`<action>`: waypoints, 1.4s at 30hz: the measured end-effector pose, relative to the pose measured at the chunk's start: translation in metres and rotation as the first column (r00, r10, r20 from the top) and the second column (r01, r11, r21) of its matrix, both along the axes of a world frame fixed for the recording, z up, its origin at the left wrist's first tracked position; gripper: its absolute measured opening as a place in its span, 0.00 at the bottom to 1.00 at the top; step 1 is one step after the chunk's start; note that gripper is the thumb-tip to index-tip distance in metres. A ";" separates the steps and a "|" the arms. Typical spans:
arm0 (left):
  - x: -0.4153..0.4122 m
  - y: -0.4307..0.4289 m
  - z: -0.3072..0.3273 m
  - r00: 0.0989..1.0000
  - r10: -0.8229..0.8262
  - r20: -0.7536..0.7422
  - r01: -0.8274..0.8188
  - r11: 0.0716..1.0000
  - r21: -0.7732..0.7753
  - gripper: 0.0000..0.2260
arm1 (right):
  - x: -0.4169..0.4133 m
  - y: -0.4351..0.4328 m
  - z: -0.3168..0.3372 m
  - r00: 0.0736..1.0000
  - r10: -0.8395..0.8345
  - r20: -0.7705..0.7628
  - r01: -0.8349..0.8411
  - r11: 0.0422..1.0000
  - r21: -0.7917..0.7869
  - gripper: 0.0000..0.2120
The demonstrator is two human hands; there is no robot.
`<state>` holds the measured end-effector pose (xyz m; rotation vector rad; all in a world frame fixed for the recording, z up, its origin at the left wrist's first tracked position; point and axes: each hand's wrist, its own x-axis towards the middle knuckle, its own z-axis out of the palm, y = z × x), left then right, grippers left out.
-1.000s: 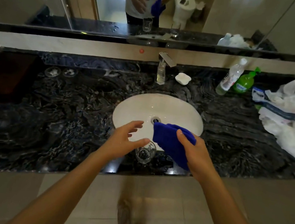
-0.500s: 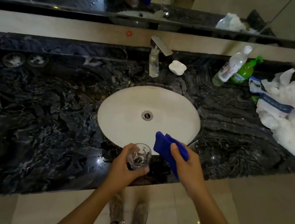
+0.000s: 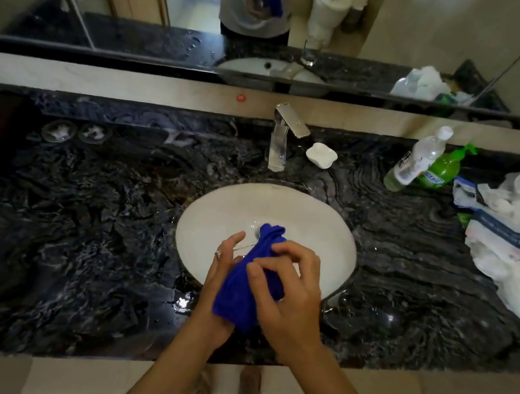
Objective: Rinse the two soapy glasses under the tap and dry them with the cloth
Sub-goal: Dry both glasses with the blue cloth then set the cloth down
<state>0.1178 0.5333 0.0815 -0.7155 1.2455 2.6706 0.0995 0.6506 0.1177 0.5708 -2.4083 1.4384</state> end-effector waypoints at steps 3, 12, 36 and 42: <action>-0.010 0.018 0.021 0.998 0.056 -0.042 -0.050 0.991 0.123 0.44 | -0.015 0.000 0.013 0.980 0.190 0.059 -0.188 0.982 -0.034 0.17; -0.024 0.040 0.039 0.917 0.398 -0.011 -0.394 0.903 -0.171 0.14 | -0.048 -0.002 0.048 0.809 0.360 0.465 -0.252 0.927 -0.278 0.40; -0.044 -0.054 0.083 0.911 0.272 -0.311 -0.382 0.840 -0.386 0.21 | -0.042 -0.069 0.062 0.854 0.401 0.330 -0.277 0.889 -0.365 0.28; -0.034 -0.048 0.101 0.873 0.266 -0.408 -0.429 0.817 -0.386 0.31 | -0.050 -0.085 0.078 0.784 0.386 0.486 -0.084 0.842 -0.532 0.22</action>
